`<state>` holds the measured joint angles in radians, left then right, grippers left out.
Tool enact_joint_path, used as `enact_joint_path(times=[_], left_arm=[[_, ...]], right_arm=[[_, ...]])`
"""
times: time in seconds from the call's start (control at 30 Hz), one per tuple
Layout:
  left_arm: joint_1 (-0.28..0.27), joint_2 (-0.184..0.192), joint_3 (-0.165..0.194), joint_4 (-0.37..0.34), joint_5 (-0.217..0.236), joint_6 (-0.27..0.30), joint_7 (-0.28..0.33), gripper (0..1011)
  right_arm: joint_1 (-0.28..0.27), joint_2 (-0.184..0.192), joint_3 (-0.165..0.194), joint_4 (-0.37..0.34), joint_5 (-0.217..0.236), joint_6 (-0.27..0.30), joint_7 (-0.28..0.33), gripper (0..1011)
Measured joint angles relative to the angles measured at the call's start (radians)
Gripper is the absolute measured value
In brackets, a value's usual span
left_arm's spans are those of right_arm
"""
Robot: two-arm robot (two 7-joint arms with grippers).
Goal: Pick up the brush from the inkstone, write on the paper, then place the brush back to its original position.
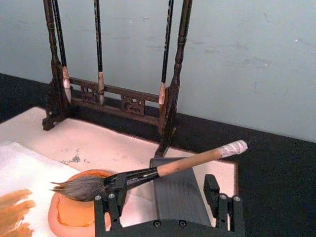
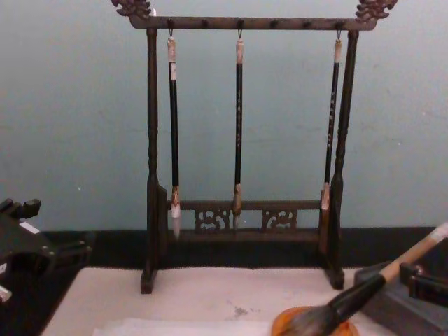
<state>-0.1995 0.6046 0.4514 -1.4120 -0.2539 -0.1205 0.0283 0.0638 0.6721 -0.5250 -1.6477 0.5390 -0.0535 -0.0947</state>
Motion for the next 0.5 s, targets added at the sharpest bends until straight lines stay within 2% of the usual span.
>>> enact_joint_path(times=[0.5], left_arm=[[0.000, 0.000, 0.000, 0.000, 0.000, 0.000, 0.000, 1010]], right_arm=[[0.002, 0.003, -0.004, 0.000, -0.001, 0.001, 0.000, 1000]])
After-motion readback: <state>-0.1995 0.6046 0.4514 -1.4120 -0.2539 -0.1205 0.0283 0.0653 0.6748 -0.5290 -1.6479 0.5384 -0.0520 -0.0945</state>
